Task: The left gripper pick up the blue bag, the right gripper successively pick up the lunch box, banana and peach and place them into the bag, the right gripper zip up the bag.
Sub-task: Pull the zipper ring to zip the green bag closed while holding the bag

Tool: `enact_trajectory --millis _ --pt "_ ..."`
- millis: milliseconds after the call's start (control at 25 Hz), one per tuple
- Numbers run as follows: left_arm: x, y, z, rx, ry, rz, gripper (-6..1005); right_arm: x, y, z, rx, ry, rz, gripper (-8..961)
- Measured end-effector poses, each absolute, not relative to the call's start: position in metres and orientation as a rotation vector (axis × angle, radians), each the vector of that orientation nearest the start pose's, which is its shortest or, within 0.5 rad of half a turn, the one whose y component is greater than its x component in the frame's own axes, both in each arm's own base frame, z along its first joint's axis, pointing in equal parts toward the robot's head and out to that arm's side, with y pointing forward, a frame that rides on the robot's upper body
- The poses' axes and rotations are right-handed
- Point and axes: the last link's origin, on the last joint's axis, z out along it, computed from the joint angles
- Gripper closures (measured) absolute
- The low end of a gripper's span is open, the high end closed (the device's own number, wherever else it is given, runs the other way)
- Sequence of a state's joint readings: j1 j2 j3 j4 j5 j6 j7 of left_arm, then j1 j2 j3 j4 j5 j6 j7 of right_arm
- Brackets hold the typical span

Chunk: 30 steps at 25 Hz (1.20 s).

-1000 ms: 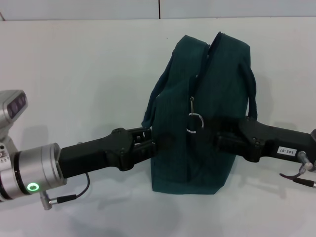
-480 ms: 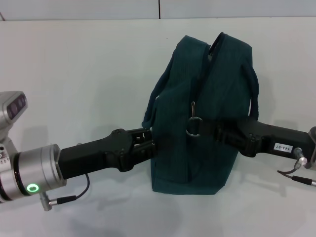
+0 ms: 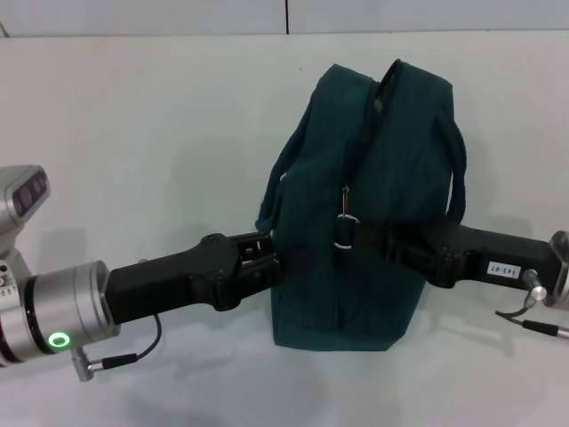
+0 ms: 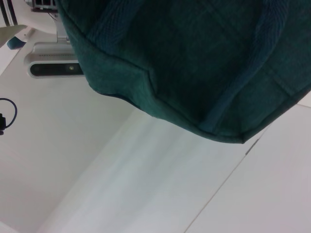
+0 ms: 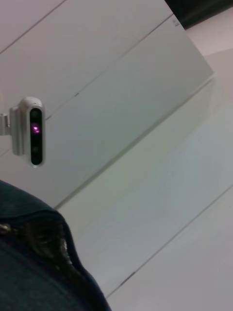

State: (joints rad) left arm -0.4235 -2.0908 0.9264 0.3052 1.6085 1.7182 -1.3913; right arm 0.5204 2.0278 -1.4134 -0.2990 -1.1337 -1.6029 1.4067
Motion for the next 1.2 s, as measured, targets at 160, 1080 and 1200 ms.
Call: enact_trajectory --millis 160,1080,1200 --pt "-0.256 0.254 -0.048 -2.671 -1.094 -1.304 675 0.227 0.289 -0.051 -2.757 1.005 1.268 843" --pt "-0.258 0.253 -0.048 -2.65 -1.105 -1.312 657 0.226 0.285 -0.019 -2.684 0.892 1.477 947" --pt "-0.258 0.255 -0.047 -2.632 -1.105 -1.327 647 0.227 0.285 -0.015 -2.679 0.884 1.48 947"
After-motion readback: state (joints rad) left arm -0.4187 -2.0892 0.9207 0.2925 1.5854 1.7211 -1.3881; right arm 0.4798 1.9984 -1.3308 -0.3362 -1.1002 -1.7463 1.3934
